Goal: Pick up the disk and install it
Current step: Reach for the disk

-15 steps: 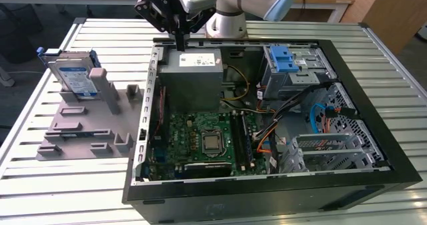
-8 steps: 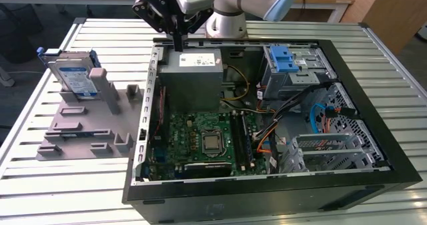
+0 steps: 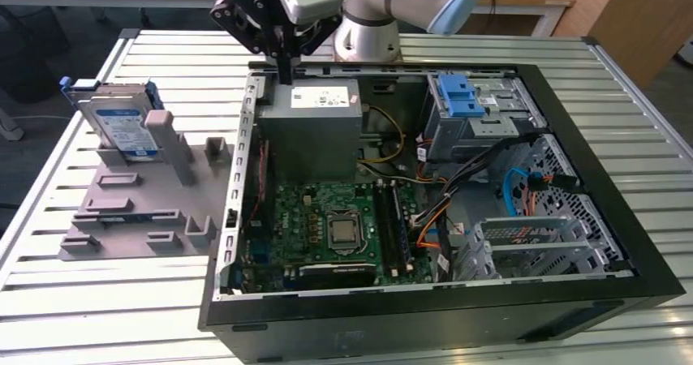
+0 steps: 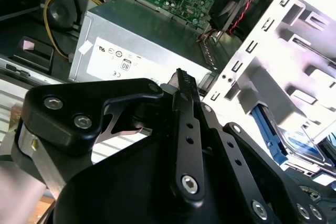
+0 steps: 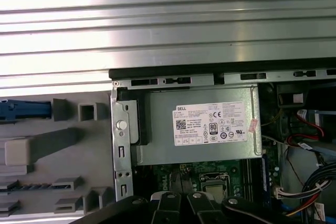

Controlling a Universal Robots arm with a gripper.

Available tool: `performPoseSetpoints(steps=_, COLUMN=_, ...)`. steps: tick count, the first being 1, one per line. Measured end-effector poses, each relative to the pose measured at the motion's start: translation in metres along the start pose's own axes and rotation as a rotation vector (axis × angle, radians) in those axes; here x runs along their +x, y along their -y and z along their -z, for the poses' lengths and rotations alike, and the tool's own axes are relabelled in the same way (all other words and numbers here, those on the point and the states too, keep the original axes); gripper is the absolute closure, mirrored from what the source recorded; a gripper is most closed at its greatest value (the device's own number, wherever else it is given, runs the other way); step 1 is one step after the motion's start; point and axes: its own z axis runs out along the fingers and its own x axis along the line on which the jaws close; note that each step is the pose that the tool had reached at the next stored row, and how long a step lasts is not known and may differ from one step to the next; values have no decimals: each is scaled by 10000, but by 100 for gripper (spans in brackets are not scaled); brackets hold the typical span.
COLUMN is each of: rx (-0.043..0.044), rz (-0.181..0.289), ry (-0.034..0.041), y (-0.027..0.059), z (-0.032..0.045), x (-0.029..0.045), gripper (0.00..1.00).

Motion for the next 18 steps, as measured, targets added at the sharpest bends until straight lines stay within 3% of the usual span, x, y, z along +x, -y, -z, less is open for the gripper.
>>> performPoseSetpoints(steps=10, rx=5, rz=-3, ry=-70, y=4, z=-16, x=45, gripper=89)
performPoseSetpoints(steps=18, rx=11, rz=-6, ry=-129, y=12, z=-30, x=146, gripper=89)
